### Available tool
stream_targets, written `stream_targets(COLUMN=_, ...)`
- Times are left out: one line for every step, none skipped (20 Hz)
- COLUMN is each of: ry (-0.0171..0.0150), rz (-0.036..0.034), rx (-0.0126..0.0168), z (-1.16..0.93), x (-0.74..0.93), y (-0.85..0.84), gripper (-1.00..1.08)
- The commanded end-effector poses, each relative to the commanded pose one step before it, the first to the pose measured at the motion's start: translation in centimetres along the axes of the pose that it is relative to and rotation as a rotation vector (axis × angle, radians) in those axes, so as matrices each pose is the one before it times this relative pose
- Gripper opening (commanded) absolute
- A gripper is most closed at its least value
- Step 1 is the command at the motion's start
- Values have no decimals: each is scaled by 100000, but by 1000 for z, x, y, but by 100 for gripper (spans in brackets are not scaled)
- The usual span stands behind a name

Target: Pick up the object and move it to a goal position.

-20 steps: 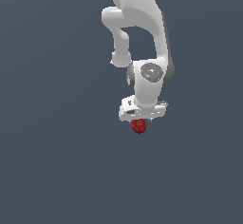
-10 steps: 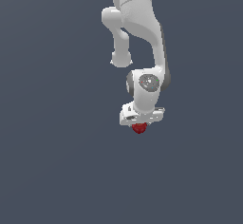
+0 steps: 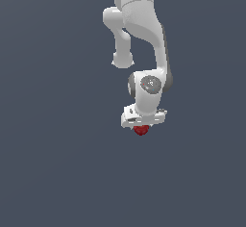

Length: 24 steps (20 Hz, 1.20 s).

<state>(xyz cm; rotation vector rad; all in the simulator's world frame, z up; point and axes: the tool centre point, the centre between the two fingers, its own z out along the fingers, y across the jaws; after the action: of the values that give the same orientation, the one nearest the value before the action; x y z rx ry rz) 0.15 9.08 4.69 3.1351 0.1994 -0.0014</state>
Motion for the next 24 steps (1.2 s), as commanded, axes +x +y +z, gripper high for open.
stream_targets(ry=64, rz=-2, rx=10, z=94, x=43, y=-5, gripper=-100)
stream_targets(ry=0, rz=0, rx=0, z=0, x=0, y=0, gripper=-100)
stream_targets(ry=0, rz=0, rx=0, z=-111, x=-34, y=12, gripper=-100)
stream_targets(ry=0, rz=0, rx=0, z=-30, x=10, y=17, gripper=-100)
stream_targets(ry=0, rz=0, rx=0, z=-91, x=29, y=52, gripper=-100)
stream_targets(ry=0, rz=0, rx=0, z=-152, x=49, y=87, gripper=-100)
stream_targets(ry=0, rz=0, rx=0, z=-212, x=68, y=121, gripper=-100)
stream_targets(ry=0, rz=0, rx=0, z=-271, x=88, y=155, gripper=-100)
stream_targets(ry=0, rz=0, rx=0, z=-329, x=107, y=188, gripper=-100)
stream_targets(ry=0, rz=0, rx=0, z=-387, x=126, y=221, gripper=-100)
stream_targets(ry=0, rz=0, rx=0, z=-443, x=145, y=253, gripper=-100)
stream_targets(ry=0, rz=0, rx=0, z=-499, x=164, y=285, gripper=-100)
stream_targets(ry=0, rz=0, rx=0, z=-553, x=182, y=315, gripper=-100)
stream_targets(ry=0, rz=0, rx=0, z=-606, x=201, y=345, gripper=-100)
stream_targets(ry=0, rz=0, rx=0, z=-657, x=219, y=374, gripper=-100)
stream_targets(ry=0, rz=0, rx=0, z=-707, x=237, y=402, gripper=-100)
stream_targets(ry=-1, rz=-27, rx=41, z=-754, x=255, y=415, gripper=-100)
stream_targets(ry=0, rz=0, rx=0, z=-794, x=270, y=451, gripper=-100)
stream_targets(ry=0, rz=0, rx=0, z=-825, x=283, y=468, gripper=-100)
stream_targets(ry=0, rz=0, rx=0, z=-849, x=294, y=481, gripper=-100)
stream_targets(ry=0, rz=0, rx=0, z=-866, x=304, y=491, gripper=-100)
stream_targets(ry=13, rz=-19, rx=43, z=-885, x=311, y=492, gripper=-100)
stream_targets(ry=0, rz=0, rx=0, z=-887, x=320, y=504, gripper=-100)
stream_targets(ry=0, rz=0, rx=0, z=-872, x=319, y=496, gripper=-100)
